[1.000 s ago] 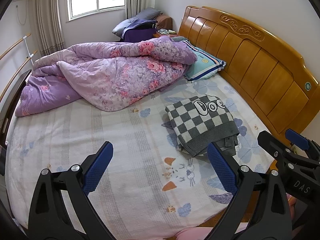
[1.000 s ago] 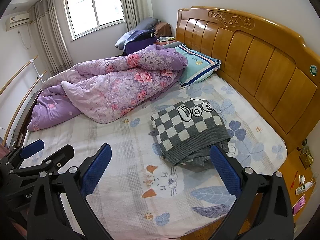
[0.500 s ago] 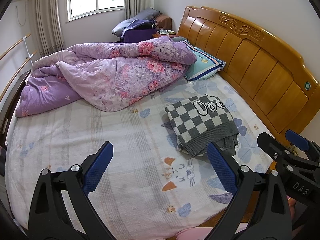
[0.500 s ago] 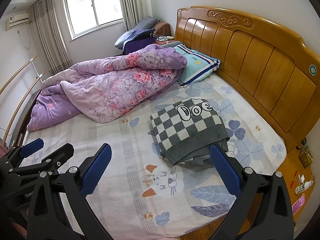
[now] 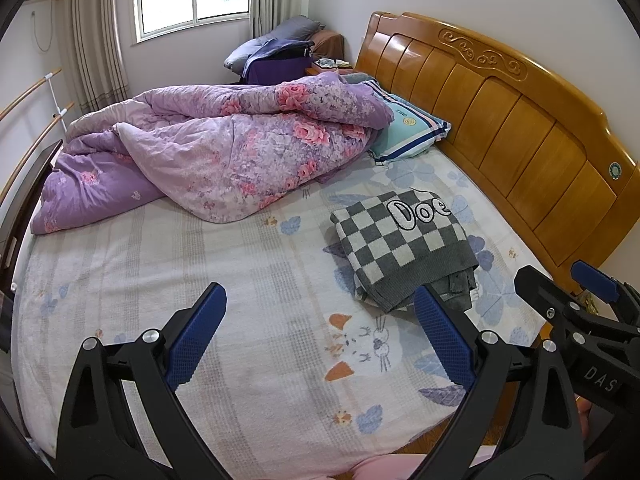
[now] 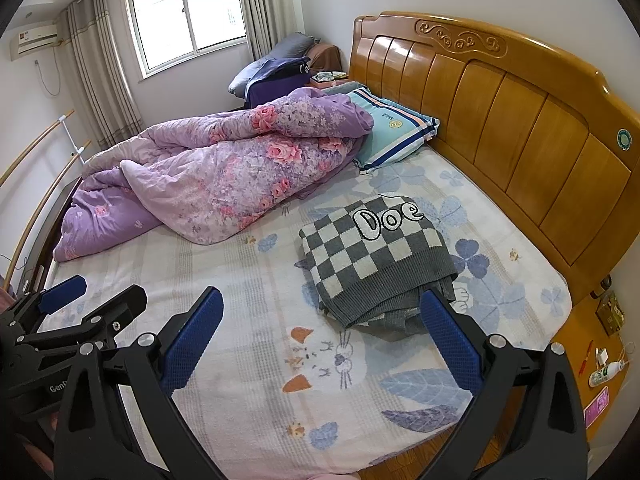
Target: Fold large clothes
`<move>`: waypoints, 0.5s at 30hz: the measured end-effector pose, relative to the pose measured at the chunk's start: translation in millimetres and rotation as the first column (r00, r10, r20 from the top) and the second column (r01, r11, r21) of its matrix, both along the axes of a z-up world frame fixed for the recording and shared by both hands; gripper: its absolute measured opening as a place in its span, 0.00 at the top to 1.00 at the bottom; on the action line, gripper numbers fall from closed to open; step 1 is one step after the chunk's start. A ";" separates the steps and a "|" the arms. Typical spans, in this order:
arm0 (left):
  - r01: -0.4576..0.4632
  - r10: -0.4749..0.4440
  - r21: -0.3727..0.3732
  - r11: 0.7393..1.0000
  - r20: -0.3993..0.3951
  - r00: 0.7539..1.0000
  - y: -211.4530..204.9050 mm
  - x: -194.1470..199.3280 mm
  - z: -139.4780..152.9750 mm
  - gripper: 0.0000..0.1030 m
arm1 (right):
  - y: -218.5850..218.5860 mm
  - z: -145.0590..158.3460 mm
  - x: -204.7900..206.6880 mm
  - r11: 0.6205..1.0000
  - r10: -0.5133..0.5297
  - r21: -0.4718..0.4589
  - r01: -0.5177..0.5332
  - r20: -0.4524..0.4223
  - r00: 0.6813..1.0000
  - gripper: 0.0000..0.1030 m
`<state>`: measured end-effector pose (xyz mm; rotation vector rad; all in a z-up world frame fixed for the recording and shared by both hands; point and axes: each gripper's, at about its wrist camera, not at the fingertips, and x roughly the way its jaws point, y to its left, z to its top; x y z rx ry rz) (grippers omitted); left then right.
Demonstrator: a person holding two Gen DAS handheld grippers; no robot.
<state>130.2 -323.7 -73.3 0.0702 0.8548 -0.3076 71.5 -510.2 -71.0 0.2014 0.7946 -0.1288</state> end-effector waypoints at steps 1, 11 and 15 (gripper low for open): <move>0.000 0.000 0.001 1.000 0.001 1.000 -0.1 0.0 0.0 0.08 | 0.2 0.1 1.4 1.000 0.001 -0.001 -0.001 -0.001 1.000 0.07; -0.002 0.002 0.012 1.000 0.009 1.000 5.2 -1.3 3.0 0.08 | 0.3 0.5 0.4 1.000 0.001 -0.001 -0.001 -0.003 1.000 0.07; 0.003 -0.003 0.007 1.000 0.015 1.000 6.1 -2.2 4.2 0.08 | 0.1 0.0 -0.2 1.000 0.004 0.002 -0.004 -0.001 1.000 0.07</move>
